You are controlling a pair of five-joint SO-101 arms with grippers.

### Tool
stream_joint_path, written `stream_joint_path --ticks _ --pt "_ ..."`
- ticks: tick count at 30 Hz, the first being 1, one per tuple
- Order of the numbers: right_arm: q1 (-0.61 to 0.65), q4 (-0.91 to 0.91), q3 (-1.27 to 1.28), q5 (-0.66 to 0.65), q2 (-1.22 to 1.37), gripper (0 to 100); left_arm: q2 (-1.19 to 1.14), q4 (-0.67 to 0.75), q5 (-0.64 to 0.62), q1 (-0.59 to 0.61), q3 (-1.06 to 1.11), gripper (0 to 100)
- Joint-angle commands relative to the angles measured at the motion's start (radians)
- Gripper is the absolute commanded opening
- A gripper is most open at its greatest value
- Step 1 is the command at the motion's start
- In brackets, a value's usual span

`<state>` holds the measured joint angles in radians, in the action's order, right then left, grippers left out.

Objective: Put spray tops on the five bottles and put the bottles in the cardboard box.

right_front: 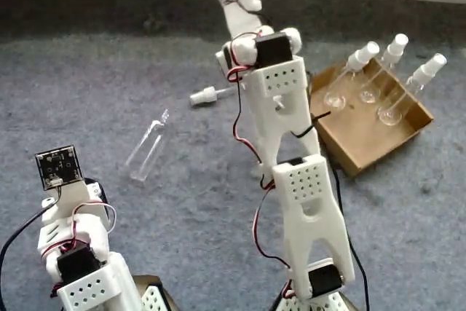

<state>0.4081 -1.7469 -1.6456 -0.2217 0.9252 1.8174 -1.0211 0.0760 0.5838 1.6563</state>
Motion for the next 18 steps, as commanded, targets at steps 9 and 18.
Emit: stream_joint_path --ticks 9,18 --pt "-0.065 -0.024 -0.12 -0.012 -0.278 0.5 0.012 0.029 0.008 -0.019 -0.004 8" --pt "-0.059 -0.022 0.306 -0.008 -0.496 0.5 0.012 0.028 0.009 -0.056 -0.002 8"
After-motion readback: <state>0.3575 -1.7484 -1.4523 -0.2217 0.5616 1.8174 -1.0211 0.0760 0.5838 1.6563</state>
